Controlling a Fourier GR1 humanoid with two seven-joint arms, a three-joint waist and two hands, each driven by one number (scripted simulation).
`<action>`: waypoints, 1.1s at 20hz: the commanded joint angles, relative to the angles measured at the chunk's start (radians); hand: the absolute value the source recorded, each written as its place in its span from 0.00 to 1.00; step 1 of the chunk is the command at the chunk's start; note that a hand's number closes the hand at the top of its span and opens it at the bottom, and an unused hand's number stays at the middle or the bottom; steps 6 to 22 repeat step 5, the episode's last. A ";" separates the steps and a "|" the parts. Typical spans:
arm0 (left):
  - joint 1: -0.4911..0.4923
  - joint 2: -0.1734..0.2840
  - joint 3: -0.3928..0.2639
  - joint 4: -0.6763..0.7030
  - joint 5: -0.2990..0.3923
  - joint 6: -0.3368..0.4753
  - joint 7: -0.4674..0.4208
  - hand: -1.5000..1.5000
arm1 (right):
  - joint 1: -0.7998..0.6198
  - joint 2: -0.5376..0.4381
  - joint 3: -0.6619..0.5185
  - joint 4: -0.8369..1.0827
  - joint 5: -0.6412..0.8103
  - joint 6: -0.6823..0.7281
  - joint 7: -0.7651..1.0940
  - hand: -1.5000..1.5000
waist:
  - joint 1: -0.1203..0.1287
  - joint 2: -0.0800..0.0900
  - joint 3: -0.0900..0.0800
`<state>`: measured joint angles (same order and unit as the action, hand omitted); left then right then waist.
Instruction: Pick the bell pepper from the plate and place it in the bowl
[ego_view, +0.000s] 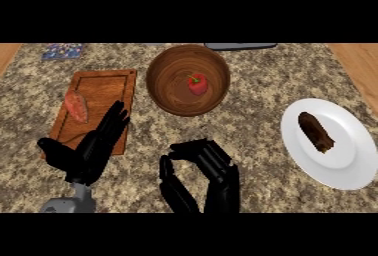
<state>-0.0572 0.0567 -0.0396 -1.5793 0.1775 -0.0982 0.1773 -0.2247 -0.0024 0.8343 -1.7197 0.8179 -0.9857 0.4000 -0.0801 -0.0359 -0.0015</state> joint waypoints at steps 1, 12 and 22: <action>0.022 -0.006 -0.002 -0.015 0.002 0.000 -0.017 0.50 | 0.282 0.001 0.227 -0.073 0.132 -0.084 -0.005 1.00 | -0.008 0.000 0.000; 0.012 0.008 0.002 -0.012 -0.005 -0.005 -0.014 0.50 | 0.444 -0.016 0.380 -0.011 0.163 -0.126 -0.034 1.00 | 0.002 0.009 0.001; 0.012 0.008 0.002 -0.012 -0.005 -0.005 -0.014 0.50 | 0.444 -0.016 0.380 -0.011 0.163 -0.126 -0.034 1.00 | 0.002 0.009 0.001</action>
